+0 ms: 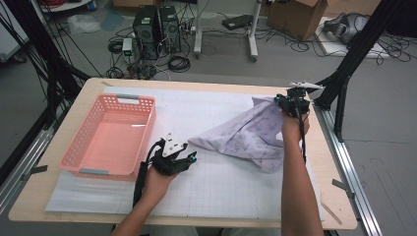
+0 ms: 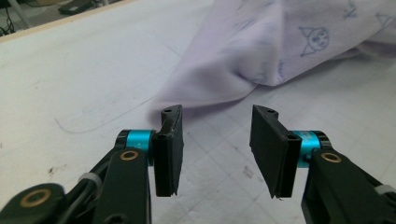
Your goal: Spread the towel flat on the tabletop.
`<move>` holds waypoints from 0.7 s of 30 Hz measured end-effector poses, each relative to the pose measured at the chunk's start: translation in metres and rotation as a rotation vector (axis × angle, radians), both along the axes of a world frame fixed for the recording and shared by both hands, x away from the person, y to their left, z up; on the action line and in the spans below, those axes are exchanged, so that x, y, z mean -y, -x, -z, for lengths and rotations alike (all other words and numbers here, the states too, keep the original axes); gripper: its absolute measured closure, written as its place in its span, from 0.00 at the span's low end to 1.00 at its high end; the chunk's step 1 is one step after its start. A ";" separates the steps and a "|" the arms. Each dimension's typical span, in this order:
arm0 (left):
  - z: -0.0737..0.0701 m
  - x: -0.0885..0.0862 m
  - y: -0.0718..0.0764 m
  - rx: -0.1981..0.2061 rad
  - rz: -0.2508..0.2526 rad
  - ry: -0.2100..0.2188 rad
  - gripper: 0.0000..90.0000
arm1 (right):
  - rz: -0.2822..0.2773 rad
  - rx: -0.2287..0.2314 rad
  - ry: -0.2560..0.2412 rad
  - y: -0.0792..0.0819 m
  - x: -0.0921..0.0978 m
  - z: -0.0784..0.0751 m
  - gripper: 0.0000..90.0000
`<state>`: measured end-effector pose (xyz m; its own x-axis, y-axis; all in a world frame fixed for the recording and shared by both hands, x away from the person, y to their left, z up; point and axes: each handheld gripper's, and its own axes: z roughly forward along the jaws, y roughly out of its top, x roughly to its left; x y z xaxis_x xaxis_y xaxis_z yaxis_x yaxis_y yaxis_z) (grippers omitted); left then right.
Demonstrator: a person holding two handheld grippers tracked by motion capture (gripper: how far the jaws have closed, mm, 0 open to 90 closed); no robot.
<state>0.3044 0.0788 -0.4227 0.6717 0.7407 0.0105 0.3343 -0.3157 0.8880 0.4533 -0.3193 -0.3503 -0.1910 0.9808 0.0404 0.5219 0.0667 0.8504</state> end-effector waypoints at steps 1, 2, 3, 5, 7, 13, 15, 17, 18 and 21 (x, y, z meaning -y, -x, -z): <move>0.000 0.000 0.001 -0.010 0.001 -0.001 0.55 | 0.013 -0.009 -0.007 0.001 0.003 0.001 0.85; 0.000 0.000 0.001 -0.010 0.001 -0.001 0.54 | 0.032 -0.018 -0.027 0.002 0.006 0.002 0.77; 0.000 -0.001 0.002 -0.015 0.006 0.001 0.54 | 0.042 -0.020 -0.043 0.004 0.009 0.003 0.73; 0.002 -0.002 0.004 -0.029 0.006 0.023 0.54 | 0.035 -0.016 -0.056 0.009 0.014 0.004 0.71; 0.003 -0.001 0.003 -0.053 0.043 0.049 0.60 | -0.016 -0.021 -0.065 0.015 0.016 0.005 0.71; 0.011 0.027 -0.005 -0.113 0.160 0.111 0.73 | -0.127 0.024 -0.033 0.053 0.023 0.003 0.69; 0.014 0.042 -0.010 -0.134 0.184 0.101 0.70 | -0.143 0.032 -0.010 0.069 0.028 0.003 0.68; 0.016 0.049 -0.013 -0.140 0.195 0.105 0.69 | -0.151 0.041 0.000 0.077 0.031 0.004 0.68; 0.017 0.057 -0.015 -0.142 0.196 0.107 0.62 | -0.163 0.051 0.022 0.093 0.036 0.006 0.68; 0.021 0.085 -0.025 -0.154 0.189 0.064 0.52 | -0.165 0.061 0.056 0.116 0.043 0.011 0.68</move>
